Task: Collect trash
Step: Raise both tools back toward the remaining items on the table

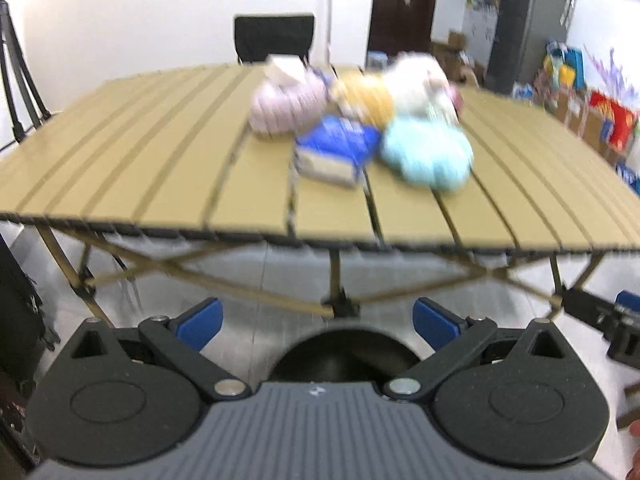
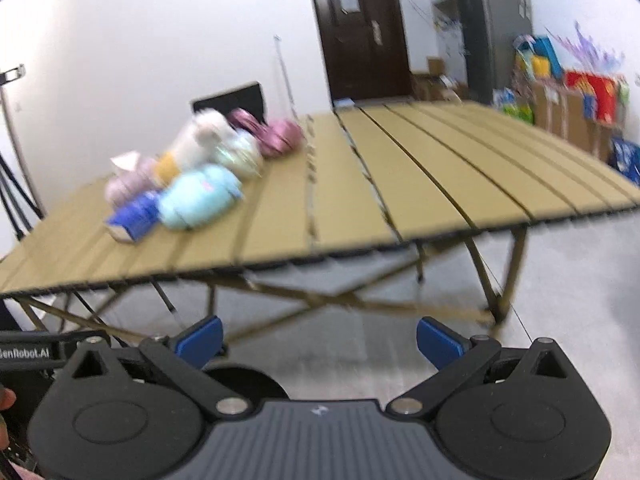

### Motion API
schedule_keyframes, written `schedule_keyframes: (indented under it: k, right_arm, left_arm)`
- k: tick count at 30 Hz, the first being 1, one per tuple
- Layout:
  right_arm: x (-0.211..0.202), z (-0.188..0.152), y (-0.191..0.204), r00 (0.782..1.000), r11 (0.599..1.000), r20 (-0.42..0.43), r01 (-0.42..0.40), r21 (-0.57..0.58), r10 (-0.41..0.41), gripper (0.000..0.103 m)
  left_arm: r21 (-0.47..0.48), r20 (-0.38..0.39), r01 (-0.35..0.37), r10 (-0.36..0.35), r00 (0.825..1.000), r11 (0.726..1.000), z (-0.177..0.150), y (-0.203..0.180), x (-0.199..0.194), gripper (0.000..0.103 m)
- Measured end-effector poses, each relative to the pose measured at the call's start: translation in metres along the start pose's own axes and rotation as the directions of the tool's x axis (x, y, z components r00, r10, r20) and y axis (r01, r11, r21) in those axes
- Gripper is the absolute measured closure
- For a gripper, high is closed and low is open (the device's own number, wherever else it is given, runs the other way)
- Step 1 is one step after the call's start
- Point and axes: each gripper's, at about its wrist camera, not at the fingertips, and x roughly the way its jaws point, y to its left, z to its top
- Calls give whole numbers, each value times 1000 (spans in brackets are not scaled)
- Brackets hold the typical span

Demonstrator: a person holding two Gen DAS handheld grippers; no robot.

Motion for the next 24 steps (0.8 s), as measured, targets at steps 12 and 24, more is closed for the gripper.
schedule_keyframes:
  k: [12,24]
  right_arm:
    - [33,48,54,985,992,150,-71,-104,86,0]
    - [96,67,98,978,981,172,-87,-173,117,0]
  left_arm:
    - [-64,149,-24,33,988,998,55,31,6,0]
    - [-99,158,-52,67,985,994,74,59,41,0]
